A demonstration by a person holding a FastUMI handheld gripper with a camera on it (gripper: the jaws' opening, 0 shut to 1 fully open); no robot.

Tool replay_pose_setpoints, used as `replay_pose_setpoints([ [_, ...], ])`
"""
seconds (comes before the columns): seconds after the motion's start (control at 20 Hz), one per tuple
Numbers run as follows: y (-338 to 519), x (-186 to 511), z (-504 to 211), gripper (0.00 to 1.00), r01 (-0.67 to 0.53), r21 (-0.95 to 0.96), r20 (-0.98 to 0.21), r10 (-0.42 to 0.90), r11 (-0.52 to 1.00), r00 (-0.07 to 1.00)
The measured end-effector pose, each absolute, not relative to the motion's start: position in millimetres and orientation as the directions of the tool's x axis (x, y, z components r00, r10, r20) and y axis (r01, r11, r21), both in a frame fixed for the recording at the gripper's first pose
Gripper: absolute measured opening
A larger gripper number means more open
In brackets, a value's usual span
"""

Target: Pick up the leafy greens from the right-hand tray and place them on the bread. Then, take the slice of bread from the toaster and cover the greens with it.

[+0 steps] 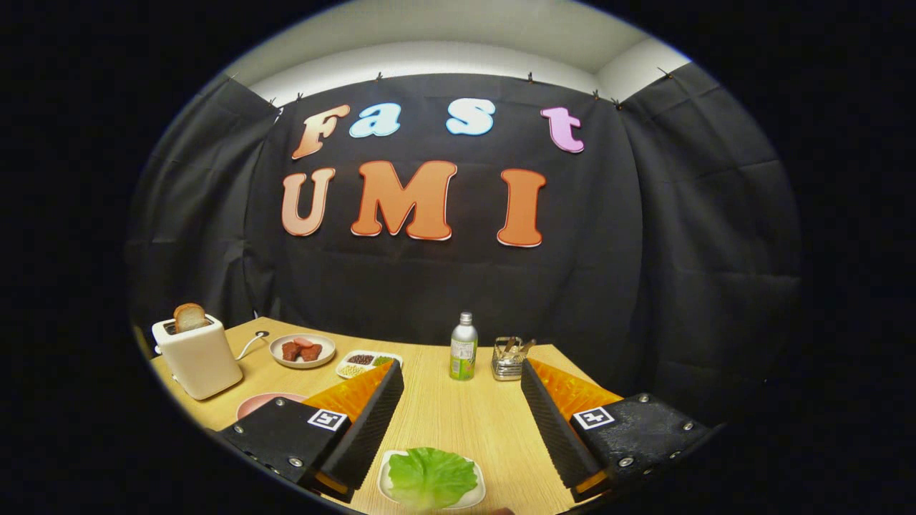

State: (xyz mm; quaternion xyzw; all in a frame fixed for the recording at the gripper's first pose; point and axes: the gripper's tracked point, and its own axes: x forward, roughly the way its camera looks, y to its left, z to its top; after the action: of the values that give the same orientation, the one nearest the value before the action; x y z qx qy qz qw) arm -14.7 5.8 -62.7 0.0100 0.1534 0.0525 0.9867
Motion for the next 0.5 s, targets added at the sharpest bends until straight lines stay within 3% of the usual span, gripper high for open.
replay_pose_setpoints([
  [0.5,32.3,-19.9,-151.1,0.99,-0.176,0.112,-0.659,0.206,0.978,0.724],
])
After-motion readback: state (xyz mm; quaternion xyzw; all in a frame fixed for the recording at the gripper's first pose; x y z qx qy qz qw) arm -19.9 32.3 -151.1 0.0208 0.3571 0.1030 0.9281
